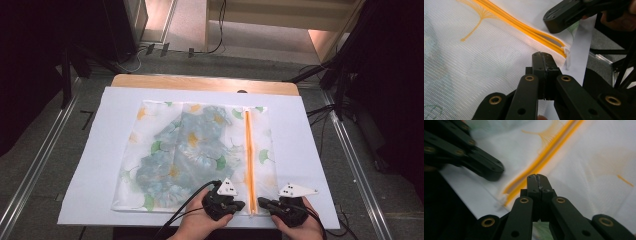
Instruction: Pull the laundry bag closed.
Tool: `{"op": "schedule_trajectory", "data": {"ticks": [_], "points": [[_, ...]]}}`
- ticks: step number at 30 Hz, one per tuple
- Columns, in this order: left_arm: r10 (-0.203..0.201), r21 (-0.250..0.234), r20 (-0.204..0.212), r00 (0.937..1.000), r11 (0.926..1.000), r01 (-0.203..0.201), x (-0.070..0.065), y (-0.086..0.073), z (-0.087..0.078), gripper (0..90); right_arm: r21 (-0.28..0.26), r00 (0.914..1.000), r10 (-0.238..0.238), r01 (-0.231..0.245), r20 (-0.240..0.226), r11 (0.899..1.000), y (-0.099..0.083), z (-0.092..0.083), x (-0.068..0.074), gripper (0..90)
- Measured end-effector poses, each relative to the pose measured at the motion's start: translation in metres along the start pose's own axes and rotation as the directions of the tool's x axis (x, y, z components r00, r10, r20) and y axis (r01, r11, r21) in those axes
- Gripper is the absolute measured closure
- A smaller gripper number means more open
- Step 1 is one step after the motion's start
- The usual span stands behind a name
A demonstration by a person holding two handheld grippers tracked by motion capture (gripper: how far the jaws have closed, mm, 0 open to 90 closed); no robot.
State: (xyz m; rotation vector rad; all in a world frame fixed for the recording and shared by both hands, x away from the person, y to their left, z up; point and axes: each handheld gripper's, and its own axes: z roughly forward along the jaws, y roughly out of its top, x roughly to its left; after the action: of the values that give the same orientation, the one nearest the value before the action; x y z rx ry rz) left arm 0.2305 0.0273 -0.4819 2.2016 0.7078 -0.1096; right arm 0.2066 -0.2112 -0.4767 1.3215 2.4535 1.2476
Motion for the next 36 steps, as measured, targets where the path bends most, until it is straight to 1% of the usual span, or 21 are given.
{"op": "schedule_trajectory", "data": {"ticks": [2,4,5,7,8,9,11,14,15,16,20,22,23,24,27,28,29,33,34,35,36], "points": [[-0.003,-0.004,0.002,1.0000,1.0000,0.003,0.000,-0.001,0.000,90.0,-0.042,0.9991,-0.007,0.005,-0.043,0.999,-0.001,-0.006,0.004,90.0],[-0.013,-0.007,0.004,0.9999,0.9999,0.013,0.001,-0.002,0.000,90.0,-0.070,0.9966,-0.051,0.047,-0.065,0.996,-0.003,-0.010,0.011,89.4],[-0.013,-0.007,0.004,0.9999,0.9999,0.013,0.001,-0.002,0.000,90.0,-0.073,0.9946,-0.071,0.065,-0.076,0.995,-0.004,-0.011,0.014,87.5],[-0.040,-0.009,0.023,0.9989,0.9992,0.040,0.003,-0.002,0.000,90.0,-0.065,0.9889,-0.122,0.117,-0.084,0.991,-0.007,-0.009,0.020,84.2],[-0.051,-0.009,0.030,0.9982,0.9986,0.051,0.004,-0.002,0.000,90.0,-0.053,0.9876,-0.137,0.133,-0.077,0.990,-0.008,-0.007,0.022,83.6],[-0.055,-0.010,0.034,0.9979,0.9984,0.055,0.005,-0.002,0.000,90.0,-0.033,0.9840,-0.166,0.165,-0.064,0.986,-0.009,-0.004,0.024,83.4],[-0.052,-0.013,0.029,0.9982,0.9986,0.052,0.004,-0.002,0.000,90.0,-0.025,0.9765,-0.207,0.206,-0.059,0.978,-0.011,-0.002,0.025,82.9],[-0.055,-0.007,0.033,0.9979,0.9984,0.055,0.005,-0.002,-0.001,90.0,-0.025,0.9754,-0.214,0.213,-0.055,0.977,-0.012,-0.002,0.025,81.8],[-0.063,-0.012,0.043,0.9970,0.9979,0.064,0.007,-0.002,0.000,90.0,-0.018,0.9719,-0.228,0.227,-0.060,0.974,-0.014,0.000,0.025,77.5],[-0.071,-0.009,0.047,0.9963,0.9974,0.072,0.007,-0.002,0.000,90.0,-0.019,0.9701,-0.235,0.235,-0.059,0.972,-0.014,0.000,0.025,76.1],[-0.069,-0.011,0.047,0.9965,0.9975,0.070,0.007,-0.002,0.000,90.0,-0.015,0.9612,-0.269,0.269,-0.060,0.963,-0.016,0.001,0.027,65.1],[-0.072,-0.013,0.049,0.9962,0.9973,0.073,0.007,-0.002,0.000,90.0,0.005,0.9509,-0.308,0.308,-0.033,0.951,-0.017,0.004,0.031,59.7],[-0.072,-0.013,0.049,0.9962,0.9973,0.073,0.007,-0.002,0.000,90.0,0.008,0.9435,-0.331,0.331,-0.019,0.944,-0.018,0.005,0.033,59.6],[-0.075,-0.014,0.052,0.9958,0.9970,0.076,0.008,-0.002,0.000,90.0,0.012,0.9396,-0.342,0.342,-0.009,0.940,-0.018,0.005,0.035,60.8],[-0.076,-0.013,0.053,0.9957,0.9970,0.077,0.008,-0.002,0.000,90.0,0.014,0.9322,-0.361,0.361,0.018,0.932,-0.018,0.005,0.035,66.4],[-0.076,-0.013,0.053,0.9957,0.9970,0.077,0.008,-0.002,0.000,90.0,0.014,0.9322,-0.361,0.361,0.018,0.932,-0.018,0.005,0.035,66.4],[-0.079,-0.013,0.054,0.9954,0.9967,0.080,0.008,-0.002,0.000,90.0,0.016,0.9321,-0.360,0.360,0.036,0.933,-0.018,0.004,0.035,72.0],[-0.081,-0.013,0.056,0.9952,0.9966,0.082,0.008,-0.002,0.000,90.0,-0.002,0.9341,-0.355,0.355,0.042,0.935,-0.016,0.001,0.034,77.1],[-0.082,-0.016,0.060,0.9948,0.9964,0.083,0.009,-0.002,0.000,90.0,-0.009,0.9381,-0.344,0.344,0.044,0.939,-0.015,-0.001,0.033,78.9],[-0.085,-0.013,0.060,0.9946,0.9963,0.085,0.009,-0.002,0.000,90.0,-0.015,0.9489,-0.314,0.314,0.037,0.949,-0.013,-0.002,0.030,82.5],[-0.085,-0.013,0.060,0.9946,0.9963,0.085,0.009,-0.002,0.000,90.0,-0.015,0.9510,-0.308,0.308,0.033,0.951,-0.013,-0.003,0.030,82.6]]}}
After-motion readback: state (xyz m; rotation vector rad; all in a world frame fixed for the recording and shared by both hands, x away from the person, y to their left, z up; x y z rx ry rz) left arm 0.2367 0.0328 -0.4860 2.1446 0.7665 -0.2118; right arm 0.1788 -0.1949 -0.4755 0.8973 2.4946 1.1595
